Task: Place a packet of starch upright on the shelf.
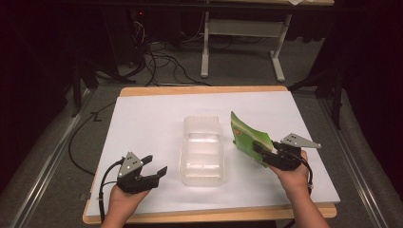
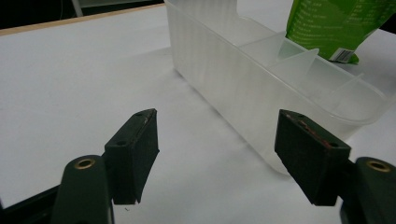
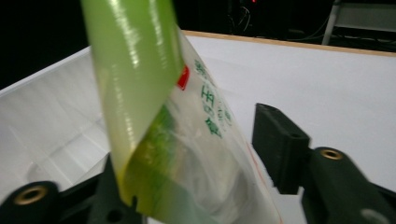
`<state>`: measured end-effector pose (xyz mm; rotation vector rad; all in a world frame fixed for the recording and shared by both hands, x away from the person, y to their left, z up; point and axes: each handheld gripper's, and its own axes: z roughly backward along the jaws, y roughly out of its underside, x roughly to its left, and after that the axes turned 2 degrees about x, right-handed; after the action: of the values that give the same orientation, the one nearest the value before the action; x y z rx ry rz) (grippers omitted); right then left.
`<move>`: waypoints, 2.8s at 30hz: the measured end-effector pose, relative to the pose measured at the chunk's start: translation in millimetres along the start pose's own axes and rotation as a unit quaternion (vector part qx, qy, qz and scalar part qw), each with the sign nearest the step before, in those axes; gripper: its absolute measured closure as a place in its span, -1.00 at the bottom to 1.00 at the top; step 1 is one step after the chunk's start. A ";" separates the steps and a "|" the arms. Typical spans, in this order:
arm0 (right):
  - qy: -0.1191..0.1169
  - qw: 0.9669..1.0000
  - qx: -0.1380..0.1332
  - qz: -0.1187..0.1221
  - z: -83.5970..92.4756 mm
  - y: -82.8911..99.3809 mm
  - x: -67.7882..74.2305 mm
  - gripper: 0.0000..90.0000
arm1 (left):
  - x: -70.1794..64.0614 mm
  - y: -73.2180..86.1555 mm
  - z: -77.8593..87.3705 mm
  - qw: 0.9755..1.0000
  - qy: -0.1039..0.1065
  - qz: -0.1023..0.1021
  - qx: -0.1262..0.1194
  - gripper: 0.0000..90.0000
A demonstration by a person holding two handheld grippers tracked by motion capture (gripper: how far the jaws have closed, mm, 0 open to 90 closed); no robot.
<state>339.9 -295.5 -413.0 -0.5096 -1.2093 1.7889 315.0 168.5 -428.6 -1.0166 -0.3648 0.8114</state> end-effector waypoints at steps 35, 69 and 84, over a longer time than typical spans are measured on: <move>0.012 0.999 -0.053 0.001 16.3 -17.7 7.4 0.90 | -24.5 -0.4 -9.9 1.000 -0.018 0.004 -0.007 1.00; -0.020 0.996 -0.086 0.014 27.2 -38.2 15.2 0.90 | 0.6 -2.6 10.5 0.995 -0.068 0.051 -0.048 0.10; -0.073 0.992 -0.091 0.038 16.5 -66.4 40.4 0.90 | 9.6 -4.1 18.8 0.997 -0.045 0.039 -0.052 -0.20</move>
<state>336.2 -261.5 -341.2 -0.5419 -1.4811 1.8153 311.5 185.9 -416.5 -1.0987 -0.4499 0.9191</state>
